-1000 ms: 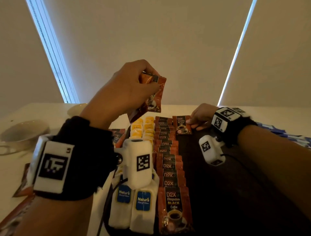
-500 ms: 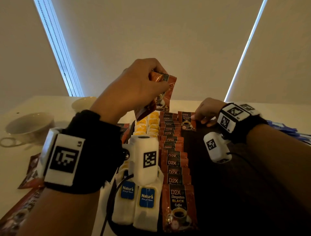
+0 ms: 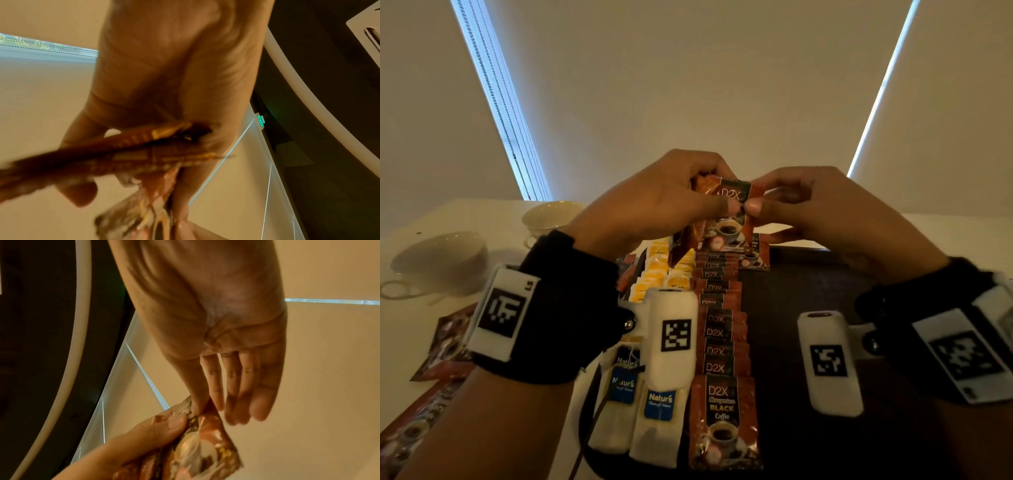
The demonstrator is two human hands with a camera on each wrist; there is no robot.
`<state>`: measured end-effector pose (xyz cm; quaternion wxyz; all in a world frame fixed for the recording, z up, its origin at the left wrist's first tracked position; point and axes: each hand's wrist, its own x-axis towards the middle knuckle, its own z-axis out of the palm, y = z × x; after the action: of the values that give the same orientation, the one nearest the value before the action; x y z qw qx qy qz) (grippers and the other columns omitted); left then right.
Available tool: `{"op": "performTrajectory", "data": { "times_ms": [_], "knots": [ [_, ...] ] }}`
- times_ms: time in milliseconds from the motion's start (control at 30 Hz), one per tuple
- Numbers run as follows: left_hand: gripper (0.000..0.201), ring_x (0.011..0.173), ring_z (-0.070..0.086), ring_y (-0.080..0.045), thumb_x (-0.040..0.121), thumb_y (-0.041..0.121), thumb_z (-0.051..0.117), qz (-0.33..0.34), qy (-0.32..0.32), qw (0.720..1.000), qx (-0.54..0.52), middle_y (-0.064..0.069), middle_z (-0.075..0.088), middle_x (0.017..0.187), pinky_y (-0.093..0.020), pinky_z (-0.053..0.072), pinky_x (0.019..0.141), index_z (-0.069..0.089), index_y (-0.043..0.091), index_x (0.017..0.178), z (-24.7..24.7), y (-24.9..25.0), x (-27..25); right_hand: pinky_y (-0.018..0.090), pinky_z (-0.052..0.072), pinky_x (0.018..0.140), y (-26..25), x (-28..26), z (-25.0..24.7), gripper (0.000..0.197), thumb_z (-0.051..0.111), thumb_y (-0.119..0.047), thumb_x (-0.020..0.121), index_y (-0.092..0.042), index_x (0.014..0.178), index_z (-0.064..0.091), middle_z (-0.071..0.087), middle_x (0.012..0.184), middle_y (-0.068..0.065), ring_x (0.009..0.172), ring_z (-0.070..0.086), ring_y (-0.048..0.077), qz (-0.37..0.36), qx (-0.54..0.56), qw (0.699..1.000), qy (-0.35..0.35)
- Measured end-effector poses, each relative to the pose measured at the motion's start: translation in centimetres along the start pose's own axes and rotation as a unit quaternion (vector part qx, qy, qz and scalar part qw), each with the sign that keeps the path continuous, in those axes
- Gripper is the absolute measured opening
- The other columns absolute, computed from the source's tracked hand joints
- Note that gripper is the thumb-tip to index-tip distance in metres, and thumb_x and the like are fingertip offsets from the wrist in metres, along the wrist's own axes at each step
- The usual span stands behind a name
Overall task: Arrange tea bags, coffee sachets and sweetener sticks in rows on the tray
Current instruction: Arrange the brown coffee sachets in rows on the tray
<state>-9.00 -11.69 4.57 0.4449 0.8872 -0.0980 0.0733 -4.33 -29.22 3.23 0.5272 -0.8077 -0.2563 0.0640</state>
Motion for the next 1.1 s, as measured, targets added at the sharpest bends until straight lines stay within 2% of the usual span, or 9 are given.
{"op": "performTrajectory", "data": {
  "times_ms": [100,333,433,500,633,800,967,1033,1100],
  "knots": [
    [0.009,0.070,0.066,-0.009,0.088,0.015,0.063,0.006,0.017,1.000,-0.016,0.001,0.065,0.079,-0.014,0.051,0.060,0.063,0.014,0.097,0.3,0.0,0.2,0.021,0.057,0.062,0.0,0.0,-0.2,0.018,0.067,-0.011,0.081,-0.007,0.099,0.066,0.073,0.082,0.009,0.078,0.071,0.015,0.025,0.065,0.998,-0.006],
    [0.009,0.067,0.067,-0.008,0.087,0.021,0.064,-0.013,0.088,0.995,-0.048,0.001,0.066,0.077,-0.017,0.055,0.058,0.062,0.013,0.092,1.1,-0.3,0.5,0.019,0.056,0.061,0.5,0.2,-0.3,0.012,0.071,-0.010,0.077,-0.010,0.088,0.067,0.071,0.085,0.005,0.074,0.069,0.011,0.042,0.077,0.996,0.005],
    [0.010,0.053,0.059,0.004,0.088,0.020,0.063,-0.013,0.106,0.994,-0.016,0.010,0.060,0.066,-0.012,0.046,0.050,0.063,0.012,0.094,1.3,-0.4,0.6,0.018,0.055,0.059,0.8,0.4,-0.5,0.007,0.069,-0.006,0.079,-0.010,0.084,0.066,0.070,0.086,0.007,0.076,0.067,0.014,0.047,0.063,0.996,0.031],
    [0.008,0.052,0.055,0.007,0.088,0.020,0.063,-0.013,0.115,0.993,0.015,0.015,0.058,0.061,-0.014,0.040,0.053,0.063,0.014,0.093,1.4,-0.5,0.6,0.017,0.055,0.057,1.1,0.5,-0.7,0.007,0.069,-0.005,0.079,-0.010,0.083,0.066,0.069,0.085,0.007,0.077,0.067,0.015,0.057,0.046,0.997,0.040],
    [0.004,0.069,0.054,0.004,0.087,0.017,0.063,-0.013,0.138,0.990,0.024,0.017,0.059,0.077,-0.018,0.037,0.064,0.062,0.021,0.086,1.0,-0.6,0.4,0.013,0.049,0.049,2.0,0.7,-1.4,0.008,0.069,-0.004,0.080,-0.007,0.085,0.064,0.067,0.080,0.004,0.069,0.064,0.010,0.086,-0.011,0.994,0.060],
    [0.007,0.079,0.054,-0.005,0.088,0.016,0.062,-0.014,0.147,0.989,-0.009,0.014,0.058,0.087,-0.017,0.040,0.067,0.059,0.022,0.086,-0.3,-0.1,0.0,0.017,0.048,0.058,4.2,1.2,-3.1,0.011,0.071,-0.002,0.079,-0.011,0.078,0.064,0.064,0.078,0.003,0.070,0.061,0.011,0.132,-0.071,0.980,0.130],
    [0.010,0.080,0.054,-0.003,0.088,0.016,0.061,-0.008,0.145,0.989,-0.008,0.016,0.058,0.091,-0.014,0.037,0.066,0.058,0.024,0.084,-0.4,0.1,-0.2,0.017,0.051,0.048,6.7,3.2,-2.8,0.013,0.071,-0.001,0.077,0.003,0.089,0.067,0.062,0.071,0.008,0.061,0.057,0.014,0.273,-0.098,0.954,0.076],
    [0.006,0.078,0.054,-0.001,0.088,0.017,0.062,-0.008,0.142,0.990,-0.005,0.017,0.058,0.089,-0.014,0.036,0.065,0.059,0.023,0.087,-0.4,0.1,-0.2,0.019,0.054,0.053,7.6,4.1,-2.2,0.022,0.070,-0.001,0.078,0.005,0.099,0.066,0.063,0.074,0.008,0.064,0.058,0.013,0.321,-0.078,0.943,0.044],
    [0.003,0.074,0.054,0.000,0.089,0.018,0.061,-0.008,0.145,0.989,-0.007,0.018,0.057,0.085,-0.014,0.037,0.064,0.060,0.021,0.089,-0.7,0.1,-0.4,0.026,0.054,0.071,8.4,4.8,-1.8,0.027,0.071,-0.004,0.078,0.003,0.103,0.064,0.063,0.079,0.007,0.071,0.058,0.013,0.351,-0.062,0.934,0.024]
  ]
}}
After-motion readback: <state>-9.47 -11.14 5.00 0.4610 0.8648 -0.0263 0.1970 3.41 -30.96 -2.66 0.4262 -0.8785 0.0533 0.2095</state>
